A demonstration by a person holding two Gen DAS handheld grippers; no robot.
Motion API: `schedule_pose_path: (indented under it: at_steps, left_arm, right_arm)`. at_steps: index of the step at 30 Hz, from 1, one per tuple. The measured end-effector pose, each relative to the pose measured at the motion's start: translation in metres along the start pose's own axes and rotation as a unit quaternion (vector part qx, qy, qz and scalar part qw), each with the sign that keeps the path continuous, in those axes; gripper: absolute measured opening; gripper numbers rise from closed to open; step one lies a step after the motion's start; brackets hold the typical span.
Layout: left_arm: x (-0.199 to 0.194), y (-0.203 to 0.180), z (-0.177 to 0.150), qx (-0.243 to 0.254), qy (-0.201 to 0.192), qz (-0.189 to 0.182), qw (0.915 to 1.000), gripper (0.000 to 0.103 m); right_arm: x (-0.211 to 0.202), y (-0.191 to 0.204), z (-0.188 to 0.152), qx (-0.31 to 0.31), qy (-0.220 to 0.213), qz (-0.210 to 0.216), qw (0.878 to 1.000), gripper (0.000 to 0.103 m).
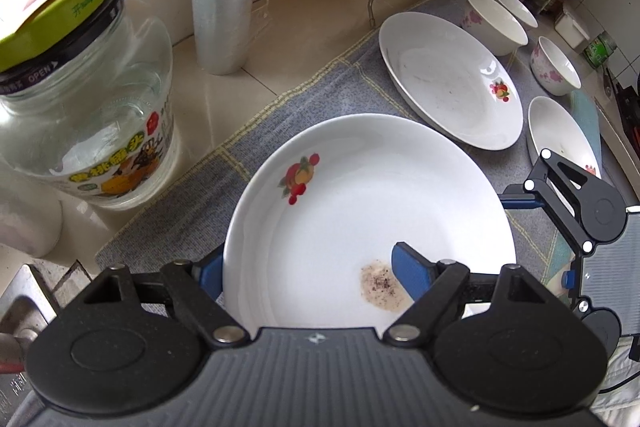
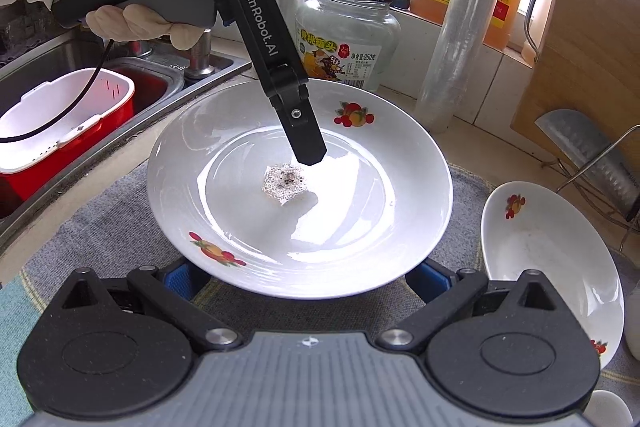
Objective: Organize plates and bowls
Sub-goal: 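Lift and carry the stained plate toward the sink with the left tool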
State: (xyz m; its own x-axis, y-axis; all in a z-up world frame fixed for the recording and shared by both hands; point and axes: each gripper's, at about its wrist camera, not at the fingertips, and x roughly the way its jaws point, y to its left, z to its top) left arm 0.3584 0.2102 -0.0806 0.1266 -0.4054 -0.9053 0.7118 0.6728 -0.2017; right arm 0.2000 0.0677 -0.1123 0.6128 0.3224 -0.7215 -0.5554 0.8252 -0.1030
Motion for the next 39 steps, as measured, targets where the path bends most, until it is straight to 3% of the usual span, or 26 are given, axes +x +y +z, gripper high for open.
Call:
schedule_pose_path:
  at_steps: [21,39]
  left_arm:
    - [0.000,-0.065,-0.068,-0.023,-0.002,0.000,0.9997,0.083]
    - [0.007,-0.075,-0.069,-0.031,-0.017,0.004,0.9994,0.083]
  right_arm:
    - [-0.049,0.041,-0.055,-0.016,0.032,0.017,0.999,0.103]
    - [-0.054,0.042,-0.066,-0.013,0.039,0.005,0.999,0.103]
